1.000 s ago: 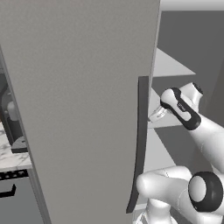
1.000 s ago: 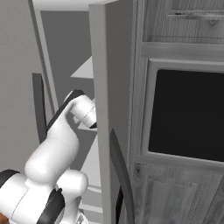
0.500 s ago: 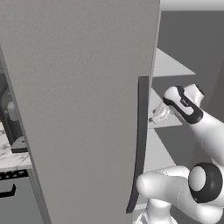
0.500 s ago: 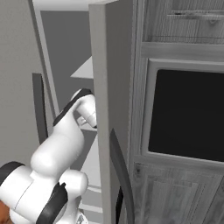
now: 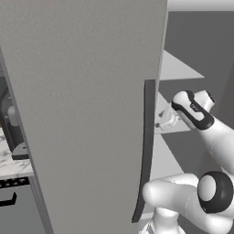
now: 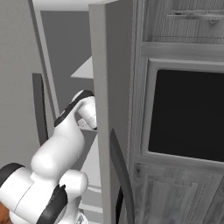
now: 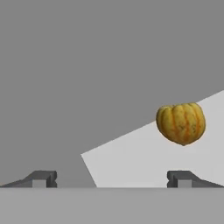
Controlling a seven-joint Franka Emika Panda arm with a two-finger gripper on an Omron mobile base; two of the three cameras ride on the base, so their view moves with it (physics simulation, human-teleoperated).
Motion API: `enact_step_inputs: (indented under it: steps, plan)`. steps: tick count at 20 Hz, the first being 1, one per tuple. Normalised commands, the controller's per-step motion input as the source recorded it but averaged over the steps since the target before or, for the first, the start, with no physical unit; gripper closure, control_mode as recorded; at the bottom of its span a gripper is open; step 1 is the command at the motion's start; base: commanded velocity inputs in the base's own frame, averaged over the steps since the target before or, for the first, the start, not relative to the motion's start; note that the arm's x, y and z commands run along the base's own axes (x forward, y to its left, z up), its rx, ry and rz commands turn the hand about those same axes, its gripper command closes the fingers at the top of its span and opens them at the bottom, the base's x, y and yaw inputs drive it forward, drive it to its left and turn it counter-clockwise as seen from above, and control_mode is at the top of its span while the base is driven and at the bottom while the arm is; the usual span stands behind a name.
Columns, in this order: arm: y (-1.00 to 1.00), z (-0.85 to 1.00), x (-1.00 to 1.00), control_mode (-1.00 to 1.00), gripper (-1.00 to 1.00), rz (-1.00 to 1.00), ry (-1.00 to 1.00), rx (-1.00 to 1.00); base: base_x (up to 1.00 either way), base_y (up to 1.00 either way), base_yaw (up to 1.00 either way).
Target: Take the squash, carrot, and bell pepper from the freezer and place them in the bowl on the counter.
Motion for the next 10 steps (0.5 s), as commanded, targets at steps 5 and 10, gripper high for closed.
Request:
enact_step_inputs:
  steps: [5,10]
  plan:
    - [0.05,0.00,0.17,-1.00,-1.00,0.05,-0.11,0.00,0.00,0.00,0.00]
    - [0.04,0.00,0.32,-1.00,-1.00,0.08,-0.06,0.00,0.00,0.00,0.00]
